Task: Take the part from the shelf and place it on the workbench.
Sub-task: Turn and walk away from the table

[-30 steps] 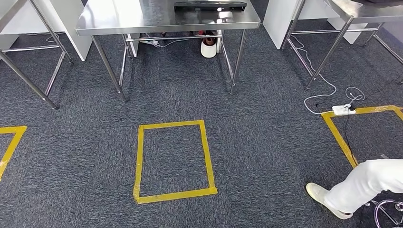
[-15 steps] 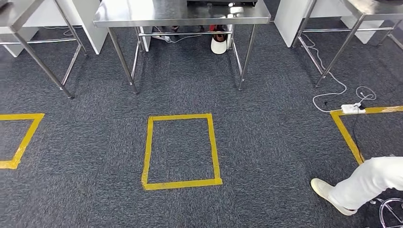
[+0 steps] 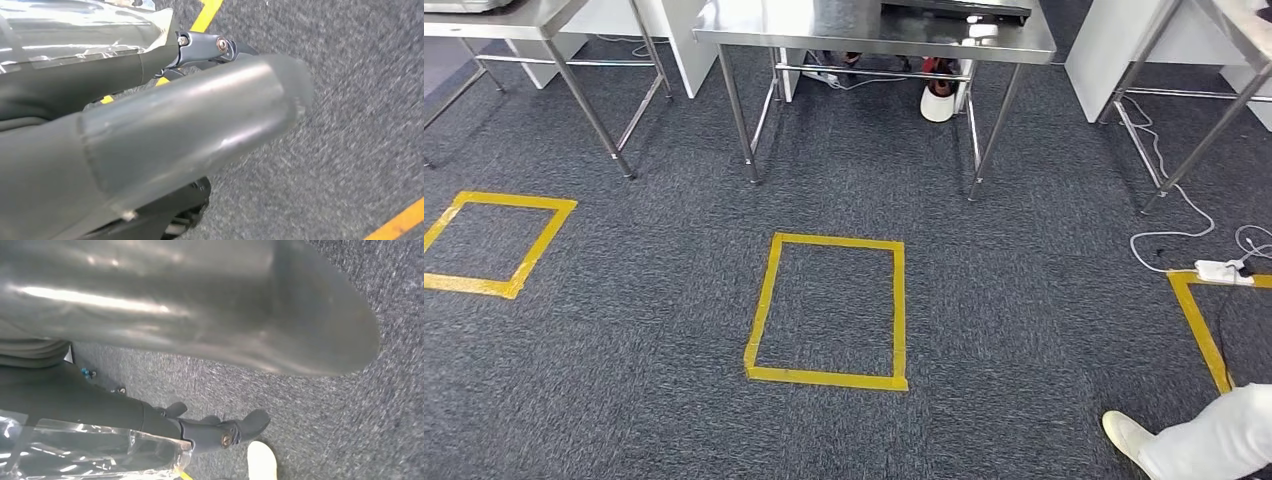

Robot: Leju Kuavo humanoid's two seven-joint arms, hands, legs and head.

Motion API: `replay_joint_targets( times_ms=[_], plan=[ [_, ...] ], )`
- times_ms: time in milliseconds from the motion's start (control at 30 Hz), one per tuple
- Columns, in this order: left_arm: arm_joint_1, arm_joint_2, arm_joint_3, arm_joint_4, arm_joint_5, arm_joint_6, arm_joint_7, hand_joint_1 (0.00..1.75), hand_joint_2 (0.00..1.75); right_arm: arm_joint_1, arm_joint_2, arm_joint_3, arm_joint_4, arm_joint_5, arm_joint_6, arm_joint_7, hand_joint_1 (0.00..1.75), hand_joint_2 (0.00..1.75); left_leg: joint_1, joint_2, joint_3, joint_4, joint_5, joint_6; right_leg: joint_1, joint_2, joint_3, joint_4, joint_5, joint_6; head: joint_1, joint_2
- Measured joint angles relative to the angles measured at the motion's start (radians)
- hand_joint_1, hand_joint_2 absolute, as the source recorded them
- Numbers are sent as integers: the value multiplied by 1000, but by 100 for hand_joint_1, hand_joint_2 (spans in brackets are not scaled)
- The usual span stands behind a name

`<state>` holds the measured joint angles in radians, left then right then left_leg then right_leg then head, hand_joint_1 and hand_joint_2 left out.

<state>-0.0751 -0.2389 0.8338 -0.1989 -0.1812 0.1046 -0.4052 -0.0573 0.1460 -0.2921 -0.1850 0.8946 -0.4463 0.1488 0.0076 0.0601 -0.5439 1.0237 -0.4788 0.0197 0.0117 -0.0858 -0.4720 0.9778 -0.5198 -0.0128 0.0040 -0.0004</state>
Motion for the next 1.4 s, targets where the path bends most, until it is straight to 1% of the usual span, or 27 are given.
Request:
replay_joint_targets(
  times_ms=[67,133,167,233,300,333,367,433,467,533,600,667,733,767,800,833,867,900,967,1033,1100,1167,1233,1300,1333,1367,1400],
  plan=[
    [0,2,-1,0,-8,6,-4,0,0,-1,2,-1,0,-1,0,0,0,0,-5,-11,-4,-12,6,13,4,-16,2,-2,1,9,-2,0],
    [-1,3,-1,0,-16,12,-8,0,0,-1,3,-2,-1,-1,0,0,0,0,1,-29,-2,-32,19,25,2,6,-9,20,-14,17,-2,0],
    [-2,3,-2,0,-19,12,-9,0,0,-1,2,-4,-1,-1,0,0,0,0,5,-38,-3,-40,27,31,-1,29,-29,60,-36,18,-1,0],
    [-4,3,-2,0,-20,-3,-9,0,0,1,1,-8,-2,-1,0,0,0,0,7,-59,-12,-44,38,36,-12,70,-94,193,-93,18,0,0],
    [-4,3,-3,0,-23,-34,-6,0,0,4,-1,-11,-2,2,3,1,0,0,8,-84,-21,-43,44,32,-21,78,-141,286,-118,29,0,0],
    [-4,2,-4,0,-25,-50,-3,0,0,5,-2,-13,-2,5,5,1,0,0,10,-96,-24,-43,47,29,-26,80,-138,278,-105,40,0,0],
    [-3,1,-4,0,-23,-63,1,0,0,5,-2,-14,-2,8,7,1,0,0,12,-109,-25,-42,50,25,-31,84,-115,229,-79,52,0,0],
    [-4,-1,-5,1,-17,-80,9,0,0,4,-3,-15,-1,13,12,1,0,0,13,-132,-28,-38,54,13,-43,120,-47,81,-18,73,2,0],
    [-5,-2,-5,1,-14,-85,13,0,0,3,-4,-15,-1,16,13,1,0,0,12,-141,-31,-36,56,6,-46,137,-25,27,1,73,3,0],
    [-5,-4,-5,1,-11,-87,18,0,0,1,-3,-15,-1,23,15,2,0,0,10,-157,-38,-35,61,-8,-42,150,-17,-5,12,61,2,0],
    [-2,-4,-5,1,-9,-87,25,0,0,-1,-2,-15,-1,35,18,2,0,0,16,-166,-47,-34,64,-20,-43,128,-16,-3,19,42,-2,0],
    [1,-5,-5,1,-7,-88,29,0,0,-3,-2,-15,-1,47,25,3,0,0,18,-131,-74,19,27,-26,-45,105,-16,-5,28,22,-6,0],
    [0,-7,-4,1,-5,-89,30,0,0,-5,-2,-15,-2,55,33,3,0,0,17,-84,-132,146,-48,-28,-40,80,-22,-5,31,10,-11,0],
    [0,-8,-4,1,-4,-90,31,0,0,-5,-2,-15,-2,57,37,4,0,0,18,-73,-161,213,-78,-30,-36,65,-25,-4,31,9,-13,0],
    [1,-8,-4,1,-3,-92,31,0,0,-5,-2,-15,-2,58,39,4,0,0,18,-68,-178,256,-92,-31,-33,52,-27,-4,31,9,-13,0],
    [1,-9,-4,1,-2,-96,31,0,0,-6,-2,-15,-2,58,42,4,0,0,18,-64,-176,262,-87,-31,-32,38,-28,-3,31,9,-13,0],
    [2,-9,-4,1,-4,-101,30,0,0,-7,-1,-15,-2,57,44,3,0,0,19,-58,-152,227,-65,-30,-31,27,-28,-3,31,9,-13,0],
    [2,-9,-4,1,-7,-109,30,0,0,-8,-1,-15,-2,56,44,2,0,0,19,-44,-111,160,-35,-28,-31,16,-27,-2,30,11,-13,0],
    [-1,-10,-5,1,-17,-123,29,0,0,-10,1,-15,-2,52,44,-1,0,0,14,-4,-38,32,6,-19,-23,-1,-28,1,26,17,-13,0],
    [-3,-11,-8,1,-27,-133,28,0,0,-10,0,-15,-2,45,44,-2,0,0,7,8,-18,-12,12,-9,-14,-17,-28,1,23,26,-10,0],
    [-2,-12,-13,1,-37,-140,28,0,0,-10,0,-17,-2,38,45,1,0,0,4,-14,-22,-17,18,4,-13,-28,-26,1,22,38,-9,0],
    [-4,-14,-17,1,-41,-144,28,0,0,-8,-1,-19,-2,34,45,5,0,0,6,-35,-24,-25,28,21,-17,10,-43,40,-4,45,-7,0],
    [-6,-15,-23,1,-51,-148,30,0,0,-4,-1,-22,-2,27,45,12,0,0,6,-57,-28,-28,35,31,-23,63,-97,158,-62,43,-3,0],
    [-7,-15,-31,1,-68,-152,38,0,0,2,-1,-28,-2,17,44,21,0,0,5,-84,-33,-27,38,34,-24,78,-155,279,-105,46,-1,0],
    [-6,-15,-37,1,-77,-153,45,0,0,5,-1,-31,-2,12,44,26,0,0,4,-99,-34,-27,39,34,-24,81,-163,294,-104,52,-1,0],
    [-6,-15,-43,1,-84,-152,52,0,0,7,-1,-36,-2,9,43,29,0,0,3,-113,-35,-26,41,33,-24,84,-149,267,-85,60,-1,0],
    [-5,-15,-48,1,-89,-152,59,0,0,8,-1,-40,-2,6,41,32,0,0,3,-127,-34,-25,42,32,-26,91,-119,202,-55,68,-1,0]
  ],
)
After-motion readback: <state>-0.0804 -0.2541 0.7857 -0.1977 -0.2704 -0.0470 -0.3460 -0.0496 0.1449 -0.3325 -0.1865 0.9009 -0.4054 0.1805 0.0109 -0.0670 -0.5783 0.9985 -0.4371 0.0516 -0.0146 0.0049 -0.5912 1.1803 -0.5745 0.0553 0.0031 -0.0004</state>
